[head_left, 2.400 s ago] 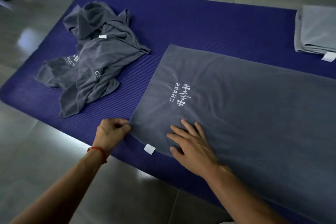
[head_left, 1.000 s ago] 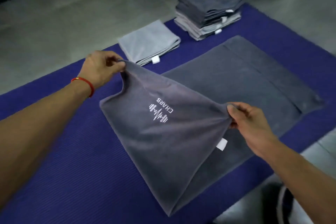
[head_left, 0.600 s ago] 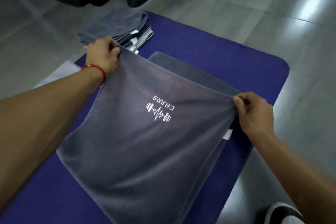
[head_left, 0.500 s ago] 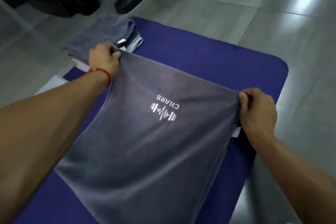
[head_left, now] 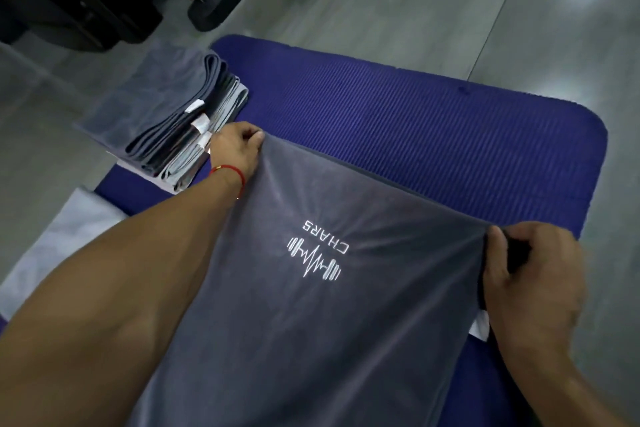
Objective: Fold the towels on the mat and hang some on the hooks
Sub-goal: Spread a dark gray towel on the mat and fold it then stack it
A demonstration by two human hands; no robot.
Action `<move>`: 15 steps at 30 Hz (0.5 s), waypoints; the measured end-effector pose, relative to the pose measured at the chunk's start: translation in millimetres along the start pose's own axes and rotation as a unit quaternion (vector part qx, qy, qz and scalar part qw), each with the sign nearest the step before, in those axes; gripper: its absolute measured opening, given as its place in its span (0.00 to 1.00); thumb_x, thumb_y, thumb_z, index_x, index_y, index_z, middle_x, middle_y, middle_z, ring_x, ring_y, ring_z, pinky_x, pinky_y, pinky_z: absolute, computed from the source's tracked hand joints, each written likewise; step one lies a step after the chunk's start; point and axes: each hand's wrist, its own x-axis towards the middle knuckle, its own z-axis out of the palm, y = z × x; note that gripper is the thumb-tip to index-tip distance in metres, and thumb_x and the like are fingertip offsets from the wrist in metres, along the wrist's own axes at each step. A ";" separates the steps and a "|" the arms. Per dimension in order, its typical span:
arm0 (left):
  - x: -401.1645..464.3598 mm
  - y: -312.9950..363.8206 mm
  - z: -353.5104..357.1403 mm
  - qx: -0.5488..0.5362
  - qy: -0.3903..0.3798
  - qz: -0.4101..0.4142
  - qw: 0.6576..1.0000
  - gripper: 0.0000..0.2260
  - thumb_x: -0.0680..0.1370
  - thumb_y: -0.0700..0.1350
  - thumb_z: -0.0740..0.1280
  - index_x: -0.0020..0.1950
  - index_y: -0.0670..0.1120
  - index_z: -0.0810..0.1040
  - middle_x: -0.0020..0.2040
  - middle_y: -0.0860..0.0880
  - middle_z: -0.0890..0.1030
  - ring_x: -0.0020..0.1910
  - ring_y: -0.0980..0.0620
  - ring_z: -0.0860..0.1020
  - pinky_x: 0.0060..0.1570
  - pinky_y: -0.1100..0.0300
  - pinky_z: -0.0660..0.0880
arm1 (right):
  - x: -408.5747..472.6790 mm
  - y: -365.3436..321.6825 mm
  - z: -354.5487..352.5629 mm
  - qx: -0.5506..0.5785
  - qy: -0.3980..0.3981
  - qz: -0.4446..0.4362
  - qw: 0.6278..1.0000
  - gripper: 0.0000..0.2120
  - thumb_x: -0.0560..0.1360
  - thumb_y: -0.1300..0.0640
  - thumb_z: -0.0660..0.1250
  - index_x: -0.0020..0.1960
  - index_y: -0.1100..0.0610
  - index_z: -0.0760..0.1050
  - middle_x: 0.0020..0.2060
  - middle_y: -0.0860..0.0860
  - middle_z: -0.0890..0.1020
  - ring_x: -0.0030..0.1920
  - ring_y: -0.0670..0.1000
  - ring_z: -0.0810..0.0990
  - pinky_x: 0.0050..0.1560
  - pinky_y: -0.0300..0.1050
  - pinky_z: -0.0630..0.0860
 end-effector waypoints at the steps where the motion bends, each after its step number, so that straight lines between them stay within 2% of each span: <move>1: 1.1 0.0 -1.6 0.003 -0.003 -0.001 1.000 0.07 0.79 0.43 0.69 0.51 0.43 0.86 0.47 0.45 0.86 0.47 0.48 0.82 0.54 0.61 0.75 | 0.8 1.3 1.5 -0.005 -0.005 0.000 1.000 0.13 0.81 0.54 0.65 0.39 0.56 0.76 0.34 0.50 0.76 0.38 0.54 0.74 0.47 0.51 0.71; 4: 5.5 0.0 -7.4 0.008 -0.022 -0.002 1.000 0.04 0.76 0.41 0.72 0.49 0.44 0.86 0.44 0.47 0.85 0.44 0.51 0.82 0.53 0.62 0.77 | 2.1 8.7 5.4 -0.093 -0.029 0.003 0.995 0.17 0.82 0.45 0.59 0.45 0.56 0.79 0.39 0.54 0.79 0.42 0.59 0.77 0.48 0.56 0.74; 7: 7.0 1.9 -15.7 -0.001 -0.061 -0.020 0.998 0.03 0.76 0.37 0.72 0.46 0.44 0.84 0.42 0.47 0.84 0.42 0.51 0.81 0.44 0.67 0.76 | -0.5 1.7 6.4 -0.132 0.008 0.012 0.991 0.13 0.81 0.48 0.63 0.49 0.57 0.79 0.43 0.56 0.79 0.46 0.62 0.74 0.51 0.60 0.71; 10: 5.6 4.0 -19.8 0.002 -0.108 -0.007 0.994 0.10 0.75 0.36 0.71 0.38 0.49 0.78 0.40 0.48 0.82 0.43 0.46 0.81 0.47 0.61 0.78 | -6.2 -2.1 6.4 -0.129 0.035 0.017 0.991 0.11 0.80 0.51 0.66 0.52 0.59 0.79 0.45 0.60 0.77 0.50 0.64 0.72 0.53 0.59 0.66; 12: 1.2 6.7 -22.9 0.006 -0.100 0.005 0.995 0.12 0.76 0.35 0.70 0.37 0.50 0.76 0.40 0.49 0.81 0.42 0.50 0.79 0.44 0.66 0.74 | -7.0 -1.1 7.1 -0.133 0.031 0.008 0.991 0.11 0.80 0.51 0.66 0.52 0.59 0.79 0.45 0.59 0.77 0.50 0.63 0.71 0.53 0.58 0.66; 14: -4.4 9.7 -26.6 -0.010 -0.079 0.007 0.997 0.09 0.76 0.35 0.71 0.40 0.47 0.78 0.41 0.49 0.81 0.41 0.53 0.77 0.40 0.72 0.72 | -2.8 6.5 8.8 -0.125 0.012 0.004 0.992 0.12 0.81 0.49 0.64 0.52 0.57 0.79 0.45 0.57 0.78 0.50 0.61 0.72 0.53 0.58 0.66; 15: -8.3 10.6 -31.2 -0.020 -0.062 0.009 0.998 0.06 0.76 0.35 0.71 0.42 0.46 0.79 0.41 0.50 0.81 0.40 0.54 0.77 0.42 0.72 0.73 | -0.6 10.6 8.0 -0.110 -0.005 0.002 0.994 0.13 0.81 0.47 0.64 0.53 0.56 0.79 0.46 0.56 0.79 0.51 0.60 0.73 0.55 0.57 0.66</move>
